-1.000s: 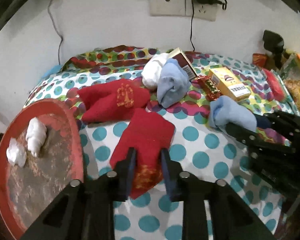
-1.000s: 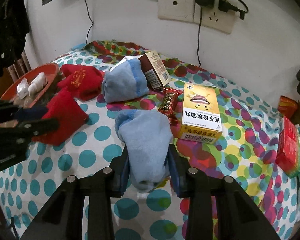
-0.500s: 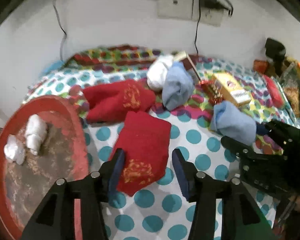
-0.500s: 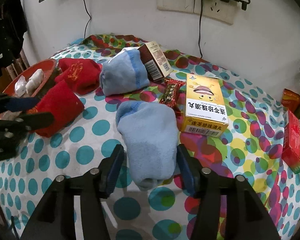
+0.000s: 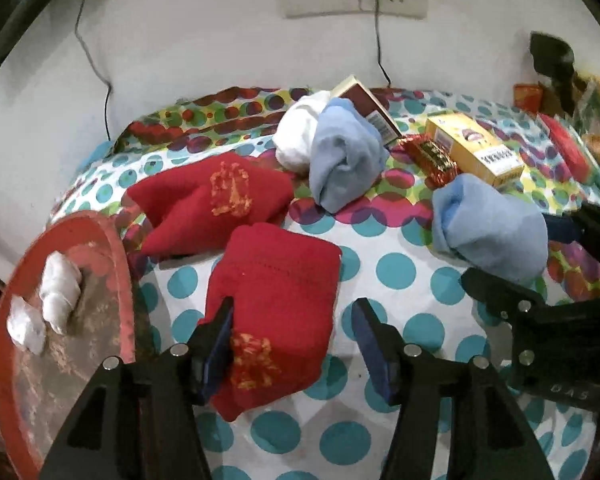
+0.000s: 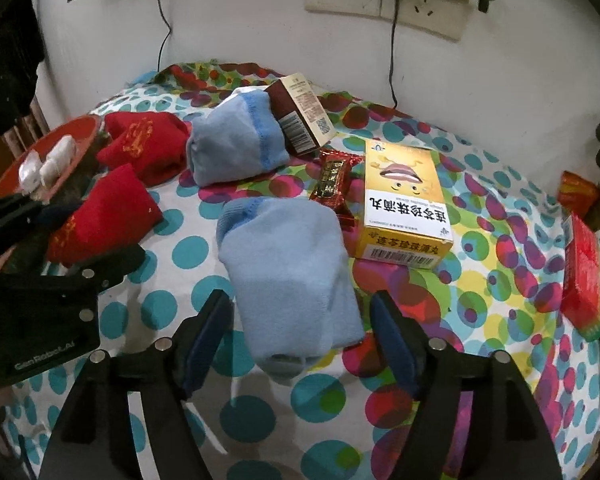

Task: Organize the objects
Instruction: 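Grasp the red sock with the left gripper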

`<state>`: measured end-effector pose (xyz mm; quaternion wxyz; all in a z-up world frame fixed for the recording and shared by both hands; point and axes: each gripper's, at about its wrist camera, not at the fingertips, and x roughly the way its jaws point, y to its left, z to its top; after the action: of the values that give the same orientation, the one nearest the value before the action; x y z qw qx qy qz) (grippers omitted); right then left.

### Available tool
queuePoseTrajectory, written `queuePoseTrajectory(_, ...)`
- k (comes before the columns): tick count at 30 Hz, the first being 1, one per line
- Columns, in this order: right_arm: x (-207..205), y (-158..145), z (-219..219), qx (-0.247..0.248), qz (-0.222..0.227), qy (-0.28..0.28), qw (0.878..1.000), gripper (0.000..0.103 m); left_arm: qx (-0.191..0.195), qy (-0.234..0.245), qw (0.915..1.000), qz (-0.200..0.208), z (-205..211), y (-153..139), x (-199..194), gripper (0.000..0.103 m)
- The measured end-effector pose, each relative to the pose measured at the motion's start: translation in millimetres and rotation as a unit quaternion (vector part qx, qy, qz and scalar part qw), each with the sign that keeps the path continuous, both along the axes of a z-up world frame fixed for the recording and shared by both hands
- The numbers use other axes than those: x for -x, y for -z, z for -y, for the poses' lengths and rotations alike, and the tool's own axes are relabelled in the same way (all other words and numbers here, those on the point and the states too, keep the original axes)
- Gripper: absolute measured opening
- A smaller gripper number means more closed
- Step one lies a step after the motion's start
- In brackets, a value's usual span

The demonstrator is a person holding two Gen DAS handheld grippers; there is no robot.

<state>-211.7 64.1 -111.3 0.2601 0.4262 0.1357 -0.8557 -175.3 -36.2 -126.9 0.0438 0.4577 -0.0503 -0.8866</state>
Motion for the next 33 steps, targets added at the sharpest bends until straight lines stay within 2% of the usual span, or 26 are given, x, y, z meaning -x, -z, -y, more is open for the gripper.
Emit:
queuePoseTrajectory(3, 0, 0, 0, -0.002, -0.001, 0.000, 1.000, 0.071, 0.002, -0.003, 0.9996, -0.028, 0, 3, -7, 0.059)
queuePoseTrajectory(6, 0, -1, 0, -0.003, -0.002, 0.001, 1.000, 0.071, 0.010, -0.004, 0.9995, -0.030, -3, 2, -8, 0.059)
queuePoseTrajectory(14, 0, 0, 0, -0.005, -0.005, 0.001, 1.000, 0.070, 0.002, -0.022, 0.9992, -0.033, 0, 2, -9, 0.063)
queuePoseTrajectory(17, -4, -3, 0, 0.002, -0.010, -0.005, 1.000, 0.044, -0.007, -0.026, 0.9991, -0.033, 4, 2, -8, 0.062)
queuePoseTrajectory(21, -7, -3, 3, -0.005, -0.020, -0.009, 1.000, 0.036, -0.019, -0.026, 0.9988, -0.036, 7, 0, -9, 0.060)
queuePoseTrajectory(22, -7, -4, 3, -0.006, -0.021, -0.009, 1.000, 0.036, -0.022, -0.026, 0.9987, -0.039, 8, -1, -10, 0.057)
queuePoseTrajectory(23, -7, -4, 3, -0.006, -0.021, -0.009, 1.000, 0.035, -0.025, -0.030, 0.9982, -0.044, 10, -2, -11, 0.048)
queuePoseTrajectory(26, -7, -3, 3, -0.008, -0.021, -0.007, 1.000, 0.035, -0.048, -0.034, 0.9968, -0.054, 19, -5, -14, 0.042)
queuePoseTrajectory(31, -7, -3, 4, -0.009, -0.022, -0.007, 1.000, 0.035, -0.050, -0.014, 0.9970, -0.058, 21, -12, -20, 0.034)
queuePoseTrajectory(33, -6, -3, 2, -0.004, -0.018, -0.007, 1.000, 0.036, -0.076, -0.005, 0.9954, -0.058, 25, -19, -24, 0.034)
